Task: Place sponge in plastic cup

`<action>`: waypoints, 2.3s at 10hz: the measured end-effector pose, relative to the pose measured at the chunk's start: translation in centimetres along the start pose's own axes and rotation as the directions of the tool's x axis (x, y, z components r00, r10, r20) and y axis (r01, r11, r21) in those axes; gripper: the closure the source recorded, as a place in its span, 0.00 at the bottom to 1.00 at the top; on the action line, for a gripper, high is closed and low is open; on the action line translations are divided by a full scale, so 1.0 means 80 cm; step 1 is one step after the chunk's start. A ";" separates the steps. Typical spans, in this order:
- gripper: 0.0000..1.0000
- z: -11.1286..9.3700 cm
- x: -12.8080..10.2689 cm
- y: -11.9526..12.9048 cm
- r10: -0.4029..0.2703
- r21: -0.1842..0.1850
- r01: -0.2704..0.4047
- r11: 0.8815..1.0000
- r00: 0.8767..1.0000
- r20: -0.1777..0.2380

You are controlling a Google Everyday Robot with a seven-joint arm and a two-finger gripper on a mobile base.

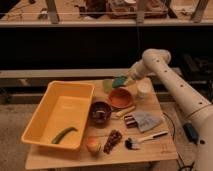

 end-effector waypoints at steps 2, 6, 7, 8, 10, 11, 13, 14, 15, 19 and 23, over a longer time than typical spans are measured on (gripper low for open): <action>0.63 0.002 0.000 -0.004 0.008 -0.005 -0.007 1.000 1.000 0.013; 0.63 0.017 -0.019 -0.005 0.014 -0.021 -0.013 1.000 0.998 0.057; 0.63 0.022 -0.028 -0.006 0.014 -0.024 -0.012 1.000 0.997 0.071; 0.63 0.027 -0.037 -0.007 0.014 -0.027 -0.012 1.000 0.996 0.085; 0.63 0.033 -0.060 -0.009 0.008 -0.024 -0.005 1.000 0.993 0.115; 0.63 0.033 -0.068 -0.012 0.006 -0.018 -0.004 1.000 0.990 0.139; 0.63 0.032 -0.075 -0.019 0.007 -0.007 -0.006 1.000 0.986 0.166; 0.63 0.034 -0.078 -0.024 0.011 -0.004 -0.010 1.000 0.985 0.172; 0.63 0.038 -0.079 -0.029 0.017 -0.006 -0.017 1.000 0.984 0.177; 0.63 0.047 -0.074 -0.035 0.015 -0.011 -0.013 1.000 0.981 0.196; 0.63 0.049 -0.098 -0.032 -0.034 -0.011 0.037 0.999 0.978 0.208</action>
